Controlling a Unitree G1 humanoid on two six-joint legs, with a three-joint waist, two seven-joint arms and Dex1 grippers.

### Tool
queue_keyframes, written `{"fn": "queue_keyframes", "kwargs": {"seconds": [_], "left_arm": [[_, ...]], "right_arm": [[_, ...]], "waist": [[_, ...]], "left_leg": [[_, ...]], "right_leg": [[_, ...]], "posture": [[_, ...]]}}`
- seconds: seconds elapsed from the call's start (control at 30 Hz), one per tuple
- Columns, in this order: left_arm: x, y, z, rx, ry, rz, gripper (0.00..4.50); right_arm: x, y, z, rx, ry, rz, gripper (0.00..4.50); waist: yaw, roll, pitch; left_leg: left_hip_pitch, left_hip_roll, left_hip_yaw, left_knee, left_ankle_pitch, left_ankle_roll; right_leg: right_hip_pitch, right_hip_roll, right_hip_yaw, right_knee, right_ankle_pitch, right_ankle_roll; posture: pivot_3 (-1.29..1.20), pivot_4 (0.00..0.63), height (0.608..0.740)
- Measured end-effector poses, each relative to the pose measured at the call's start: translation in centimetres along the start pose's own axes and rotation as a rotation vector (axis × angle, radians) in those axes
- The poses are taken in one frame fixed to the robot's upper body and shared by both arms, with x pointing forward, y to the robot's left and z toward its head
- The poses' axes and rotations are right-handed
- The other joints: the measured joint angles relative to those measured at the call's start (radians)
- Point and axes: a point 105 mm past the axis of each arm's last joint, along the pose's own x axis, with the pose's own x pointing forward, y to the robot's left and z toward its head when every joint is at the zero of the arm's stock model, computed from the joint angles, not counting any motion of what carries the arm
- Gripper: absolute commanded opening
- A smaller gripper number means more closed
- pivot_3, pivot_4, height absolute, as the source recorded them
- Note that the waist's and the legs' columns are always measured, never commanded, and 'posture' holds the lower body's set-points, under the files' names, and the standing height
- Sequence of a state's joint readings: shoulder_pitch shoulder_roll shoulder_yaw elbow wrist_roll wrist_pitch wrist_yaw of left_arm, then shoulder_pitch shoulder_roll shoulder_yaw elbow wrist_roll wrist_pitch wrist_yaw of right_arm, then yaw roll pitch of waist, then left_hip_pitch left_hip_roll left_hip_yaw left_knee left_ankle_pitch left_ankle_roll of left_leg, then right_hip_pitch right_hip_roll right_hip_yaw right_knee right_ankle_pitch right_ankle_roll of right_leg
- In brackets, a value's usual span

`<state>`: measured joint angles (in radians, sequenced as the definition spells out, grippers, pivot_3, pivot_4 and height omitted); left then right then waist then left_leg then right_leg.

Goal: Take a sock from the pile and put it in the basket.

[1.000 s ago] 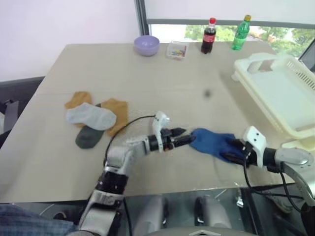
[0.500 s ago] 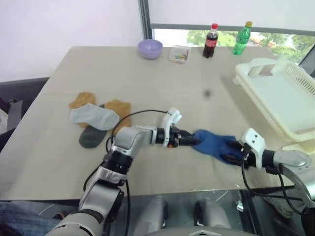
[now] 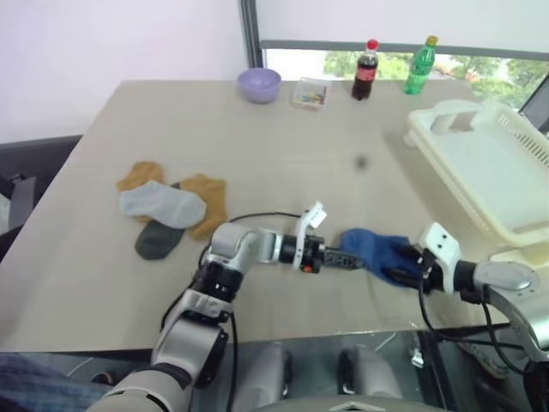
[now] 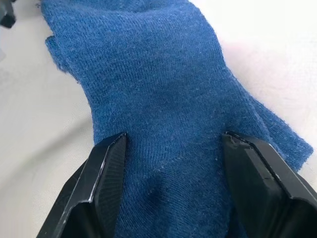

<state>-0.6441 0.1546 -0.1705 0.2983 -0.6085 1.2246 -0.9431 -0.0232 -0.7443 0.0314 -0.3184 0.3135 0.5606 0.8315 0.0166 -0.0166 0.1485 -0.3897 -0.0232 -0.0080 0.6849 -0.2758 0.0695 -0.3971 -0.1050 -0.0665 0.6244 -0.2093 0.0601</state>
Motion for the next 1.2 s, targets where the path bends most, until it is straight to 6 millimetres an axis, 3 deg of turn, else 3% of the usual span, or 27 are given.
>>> {"fn": "queue_keyframes", "kwargs": {"seconds": [0.17, 0.57, 0.93, 1.2], "left_arm": [[0.5, -1.1, -0.1, -0.091, -0.015, -0.081, 3.63], [0.8, -2.5, 1.0, 0.022, -0.059, -0.109, 3.63], [1.8, -2.4, 2.5, 0.12, -0.155, -0.084, 3.63], [1.6, -1.9, 3.1, 0.144, -0.175, -0.059, 3.63]], "right_arm": [[0.1, 0.0, 0.3, -0.009, -0.01, 0.002, 3.1], [0.0, 0.0, 0.3, -0.011, -0.01, 0.0, 3.1], [0.0, 0.0, 0.3, -0.015, -0.008, 0.0, 3.1], [0.0, 0.0, 0.4, -0.019, -0.006, 0.0, 3.1]], "waist": [[-0.003, -0.001, 0.001], [-0.002, -0.001, 0.003], [-0.002, -0.001, 0.003], [-0.001, -0.001, 0.004]], "left_leg": [[-0.007, 0.0, 0.001, 0.0, 0.0, 0.0], [-0.008, 0.0, 0.001, 0.0, 0.0, 0.0], [-0.009, 0.0, 0.001, 0.0, 0.0, 0.0], [-0.009, 0.0, 0.001, 0.0, 0.0, 0.0]], "right_leg": [[-0.007, 0.001, 0.0, 0.001, 0.004, 0.0], [-0.008, 0.0, 0.001, 0.001, 0.003, -0.004], [-0.009, 0.0, 0.0, 0.001, 0.003, -0.004], [-0.009, 0.001, -0.002, 0.001, 0.003, -0.004]], "posture": [[0.0, 0.15, 0.737], [0.0, 0.15, 0.737], [0.0, 0.15, 0.737], [0.0, 0.15, 0.737]]}}
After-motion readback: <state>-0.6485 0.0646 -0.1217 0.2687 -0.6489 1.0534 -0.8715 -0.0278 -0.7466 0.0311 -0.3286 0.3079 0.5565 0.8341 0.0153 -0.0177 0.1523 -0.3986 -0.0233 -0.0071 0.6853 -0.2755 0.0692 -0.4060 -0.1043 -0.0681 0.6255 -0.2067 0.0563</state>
